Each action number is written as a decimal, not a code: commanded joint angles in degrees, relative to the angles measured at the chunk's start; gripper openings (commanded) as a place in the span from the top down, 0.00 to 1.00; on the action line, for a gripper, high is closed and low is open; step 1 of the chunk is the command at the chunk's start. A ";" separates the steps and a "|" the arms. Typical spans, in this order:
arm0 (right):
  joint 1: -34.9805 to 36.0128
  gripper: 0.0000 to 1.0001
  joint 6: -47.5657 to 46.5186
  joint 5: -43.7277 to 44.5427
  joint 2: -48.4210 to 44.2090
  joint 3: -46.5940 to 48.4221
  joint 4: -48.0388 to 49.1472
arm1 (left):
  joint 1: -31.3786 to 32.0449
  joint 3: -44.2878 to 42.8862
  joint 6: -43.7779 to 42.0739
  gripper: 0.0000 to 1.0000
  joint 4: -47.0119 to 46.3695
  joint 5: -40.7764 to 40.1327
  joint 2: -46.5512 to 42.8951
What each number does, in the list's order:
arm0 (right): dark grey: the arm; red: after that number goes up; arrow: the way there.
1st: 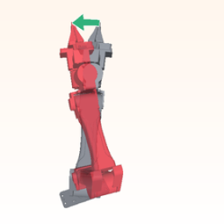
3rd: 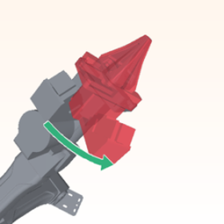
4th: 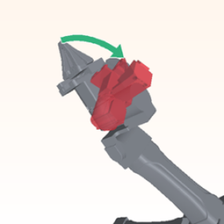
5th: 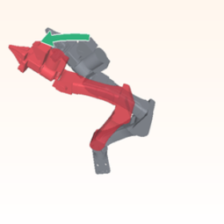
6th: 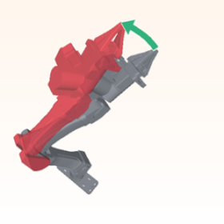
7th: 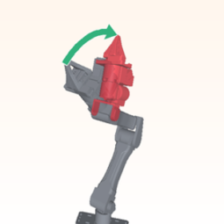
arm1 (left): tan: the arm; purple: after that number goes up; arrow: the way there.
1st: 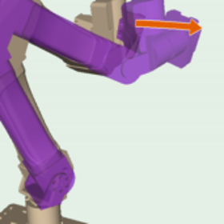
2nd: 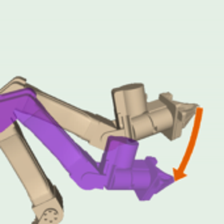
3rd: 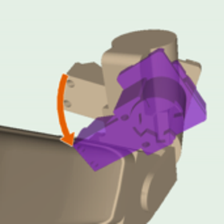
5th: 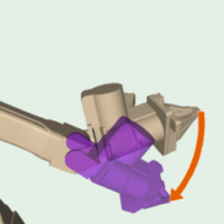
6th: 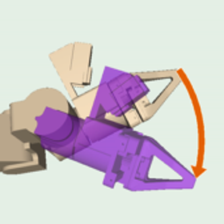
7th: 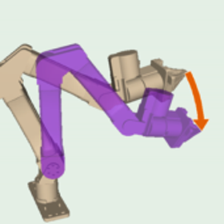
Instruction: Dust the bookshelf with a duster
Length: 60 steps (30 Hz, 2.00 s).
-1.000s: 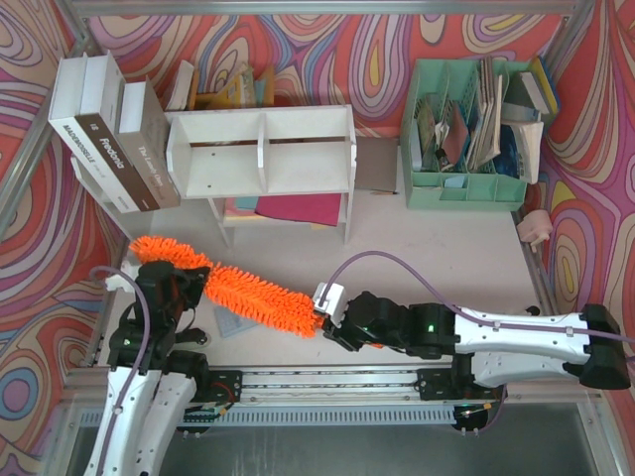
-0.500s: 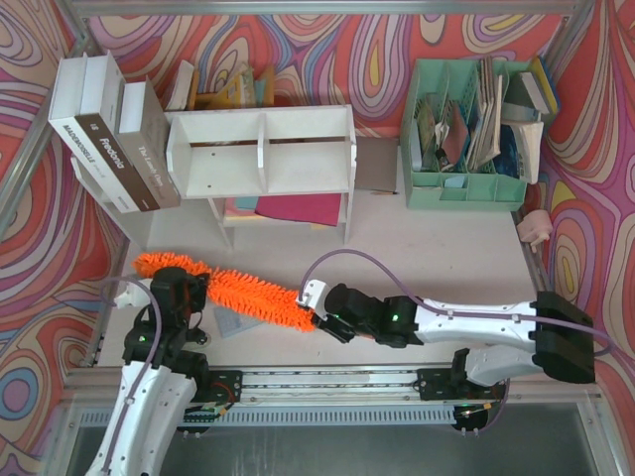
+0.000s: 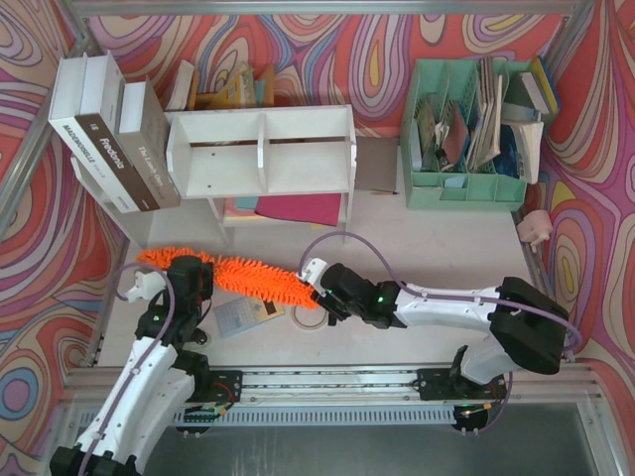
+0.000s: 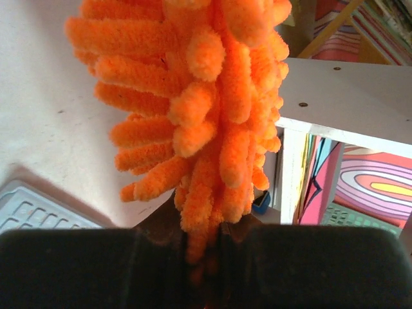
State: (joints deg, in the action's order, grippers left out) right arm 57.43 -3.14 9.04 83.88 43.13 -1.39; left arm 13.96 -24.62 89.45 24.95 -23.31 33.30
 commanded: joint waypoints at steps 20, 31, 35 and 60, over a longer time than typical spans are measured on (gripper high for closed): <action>-14.31 0.48 2.57 10.74 9.56 5.98 9.04 | 9.47 0.89 9.43 0.91 -16.75 -11.98 24.89; -14.29 0.13 4.07 6.51 -3.90 4.75 4.95 | 9.70 0.27 9.23 0.61 -19.16 -12.00 30.58; -14.29 0.03 5.45 7.40 -9.18 3.47 2.46 | 9.82 -0.73 8.68 0.43 -17.37 -11.64 30.56; -14.40 0.01 16.82 21.06 -32.06 -1.64 -3.61 | 9.95 -14.22 -47.60 0.01 7.07 -8.45 -1.94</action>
State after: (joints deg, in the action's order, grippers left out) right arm 43.29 11.55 25.04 52.84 42.28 -5.45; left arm 23.75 -40.18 62.76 32.99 -31.29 31.27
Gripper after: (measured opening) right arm 0.987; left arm 0.984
